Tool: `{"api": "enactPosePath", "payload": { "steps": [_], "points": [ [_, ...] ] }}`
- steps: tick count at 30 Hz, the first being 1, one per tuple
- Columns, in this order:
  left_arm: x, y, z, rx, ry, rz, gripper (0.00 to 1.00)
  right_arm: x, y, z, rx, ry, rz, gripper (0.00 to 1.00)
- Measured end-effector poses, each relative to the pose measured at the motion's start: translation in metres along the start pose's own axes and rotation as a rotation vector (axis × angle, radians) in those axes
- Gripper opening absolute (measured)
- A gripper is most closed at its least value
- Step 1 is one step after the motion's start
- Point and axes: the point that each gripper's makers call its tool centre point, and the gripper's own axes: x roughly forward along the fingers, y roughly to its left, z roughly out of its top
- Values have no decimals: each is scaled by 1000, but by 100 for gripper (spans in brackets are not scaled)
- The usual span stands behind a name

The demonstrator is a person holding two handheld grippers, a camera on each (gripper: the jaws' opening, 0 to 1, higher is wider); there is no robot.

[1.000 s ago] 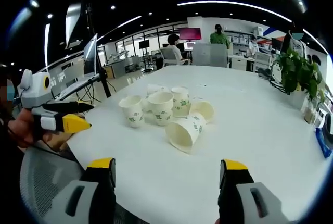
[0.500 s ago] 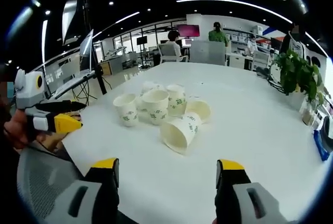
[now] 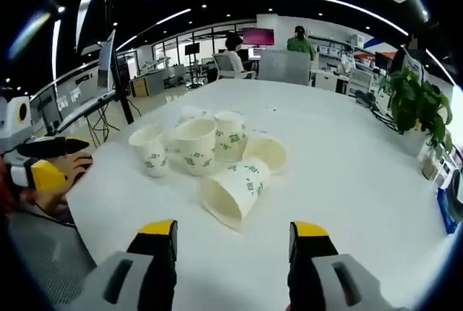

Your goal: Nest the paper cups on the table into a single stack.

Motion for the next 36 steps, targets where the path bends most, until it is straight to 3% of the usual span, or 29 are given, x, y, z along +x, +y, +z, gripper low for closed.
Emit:
{"api": "enactPosePath", "payload": {
  "steps": [9,16,20,26,36],
  "points": [
    [2,0,-2,4,4,-7,73,23,-14,1,22,20,-21,52],
    [4,1,-5,4,12,-7,72,40,-14,0,42,45,-23,38],
    [3,0,-5,4,16,-7,72,48,-17,-3,73,49,-34,35],
    [3,0,-5,2,19,-5,72,49,-19,2,89,43,-48,28],
    [2,-2,-5,6,22,-11,70,49,-26,2,94,27,-63,7]
  ]
}}
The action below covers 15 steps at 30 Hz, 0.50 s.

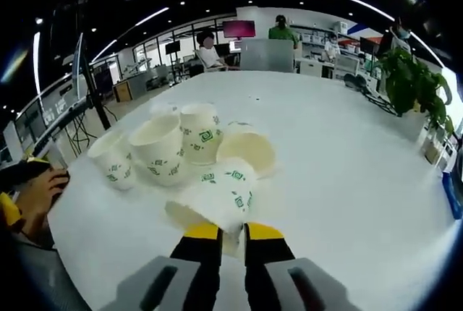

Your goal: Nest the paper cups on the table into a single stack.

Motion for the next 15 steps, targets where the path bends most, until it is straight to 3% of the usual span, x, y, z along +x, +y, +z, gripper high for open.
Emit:
{"api": "enactPosePath", "payload": {
  "steps": [4,15],
  "points": [
    [0,-1,1,4,-1,0,71,-4,-3,0,-2,-5,-8,0],
    [0,-2,1,9,-6,1,72,-11,-7,5,-22,-17,-11,0]
  ]
}}
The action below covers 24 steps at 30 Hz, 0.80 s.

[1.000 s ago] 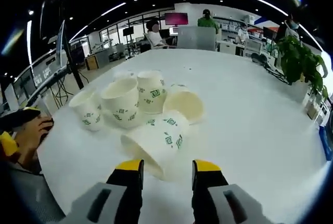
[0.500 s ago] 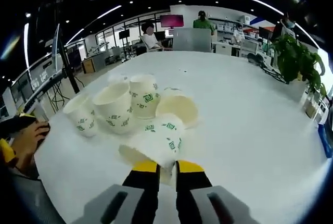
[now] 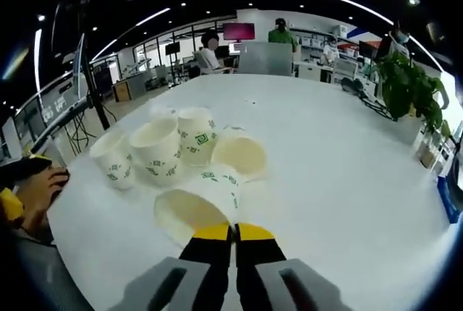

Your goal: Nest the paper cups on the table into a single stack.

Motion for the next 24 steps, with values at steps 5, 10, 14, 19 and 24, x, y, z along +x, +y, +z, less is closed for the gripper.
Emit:
{"api": "enactPosePath", "payload": {
  "steps": [5,10,14,19,24],
  "points": [
    [-1,0,2,-4,-10,1,72,-9,3,11,-31,-16,6,0],
    [-1,1,3,-9,-16,3,72,-10,4,16,-39,-31,10,0],
    [0,3,2,-13,-21,4,72,-11,11,20,-50,-41,22,0],
    [0,2,3,-11,-22,3,72,-19,27,24,-70,-53,45,0],
    [0,1,3,-10,-21,-2,71,-18,33,31,-77,-61,62,0]
  ]
}}
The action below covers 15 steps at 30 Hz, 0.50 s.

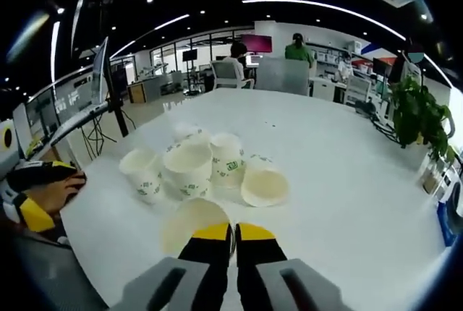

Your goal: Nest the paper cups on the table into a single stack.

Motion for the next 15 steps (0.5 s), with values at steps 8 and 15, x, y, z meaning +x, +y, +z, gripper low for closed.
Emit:
{"api": "enactPosePath", "payload": {
  "steps": [8,15],
  "points": [
    [-1,0,1,-2,-5,-1,71,-10,15,9,-14,-13,28,0],
    [-1,-3,1,5,-3,-6,71,-10,28,5,-18,1,60,0]
  ]
}}
